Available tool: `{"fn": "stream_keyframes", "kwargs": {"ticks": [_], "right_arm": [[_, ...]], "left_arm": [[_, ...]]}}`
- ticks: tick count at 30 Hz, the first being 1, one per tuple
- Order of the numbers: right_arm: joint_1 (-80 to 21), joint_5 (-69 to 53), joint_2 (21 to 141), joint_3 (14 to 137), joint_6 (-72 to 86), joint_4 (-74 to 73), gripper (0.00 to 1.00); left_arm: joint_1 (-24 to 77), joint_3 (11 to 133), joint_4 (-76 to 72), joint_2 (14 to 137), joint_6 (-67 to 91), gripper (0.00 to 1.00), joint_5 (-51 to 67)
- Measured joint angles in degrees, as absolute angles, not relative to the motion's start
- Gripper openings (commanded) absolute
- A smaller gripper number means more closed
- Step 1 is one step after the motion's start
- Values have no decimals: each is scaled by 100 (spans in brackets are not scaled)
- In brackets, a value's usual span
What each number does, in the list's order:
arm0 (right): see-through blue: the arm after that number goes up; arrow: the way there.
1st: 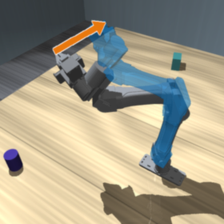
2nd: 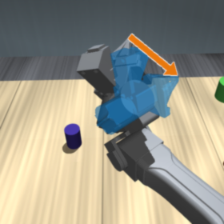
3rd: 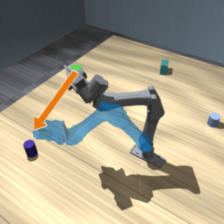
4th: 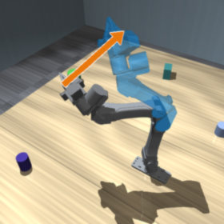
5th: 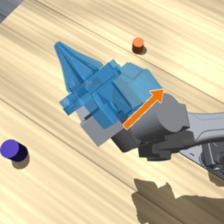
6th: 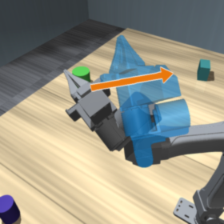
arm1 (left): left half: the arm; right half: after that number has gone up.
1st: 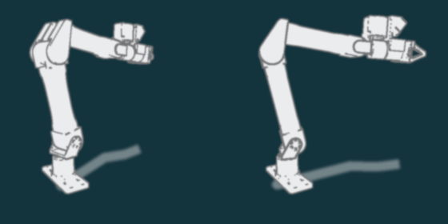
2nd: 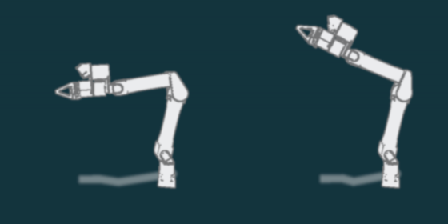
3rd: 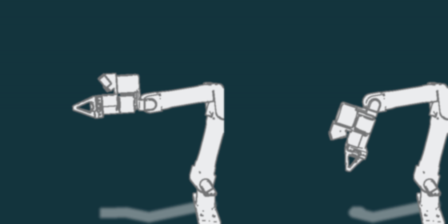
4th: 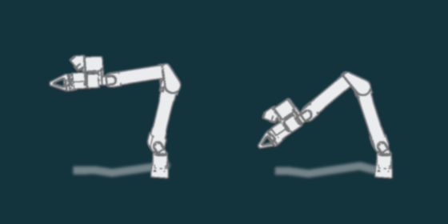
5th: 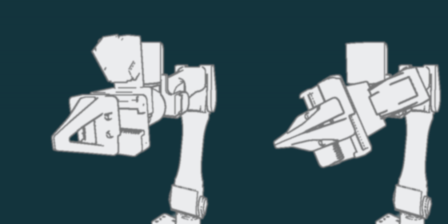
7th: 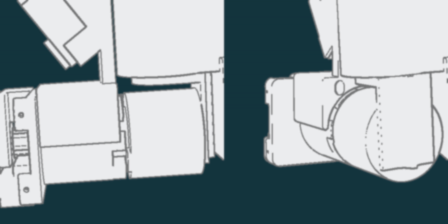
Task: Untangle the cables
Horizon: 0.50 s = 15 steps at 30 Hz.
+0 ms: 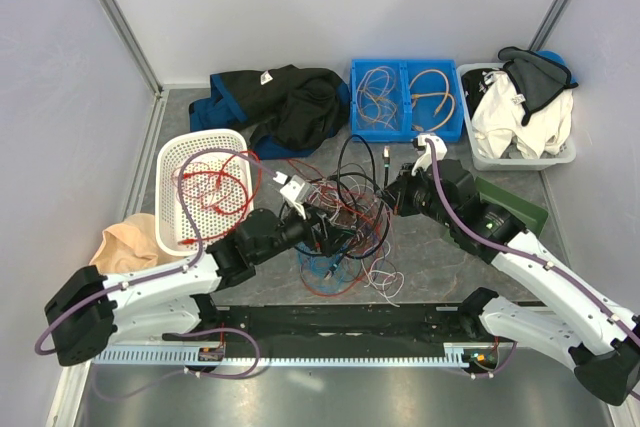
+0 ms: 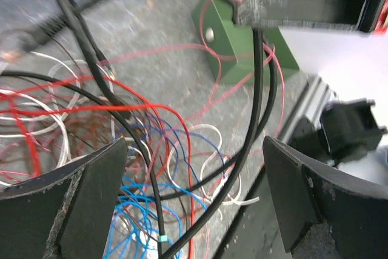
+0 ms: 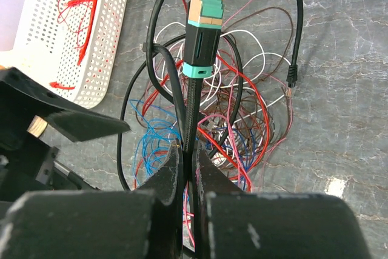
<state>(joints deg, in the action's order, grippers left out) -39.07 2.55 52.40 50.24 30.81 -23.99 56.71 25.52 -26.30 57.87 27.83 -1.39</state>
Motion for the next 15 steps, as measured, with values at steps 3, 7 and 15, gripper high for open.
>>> {"fn": "stream_keyframes", "kwargs": {"ticks": [3, 7, 15], "right_arm": [[-3907, 224, 5245, 5033, 3085, -2394, 0], [-3907, 143, 5260, 5118, 3122, -2401, 0], [-3905, 154, 5271, 5242, 3107, -2403, 49]], "left_arm": [[5675, 2587, -2659, 6139, 2779, 97, 191], [5677, 2729, -2620, 6757, 2777, 86, 631], [5695, 2768, -2663, 6971, 2679, 2, 1179]]}}
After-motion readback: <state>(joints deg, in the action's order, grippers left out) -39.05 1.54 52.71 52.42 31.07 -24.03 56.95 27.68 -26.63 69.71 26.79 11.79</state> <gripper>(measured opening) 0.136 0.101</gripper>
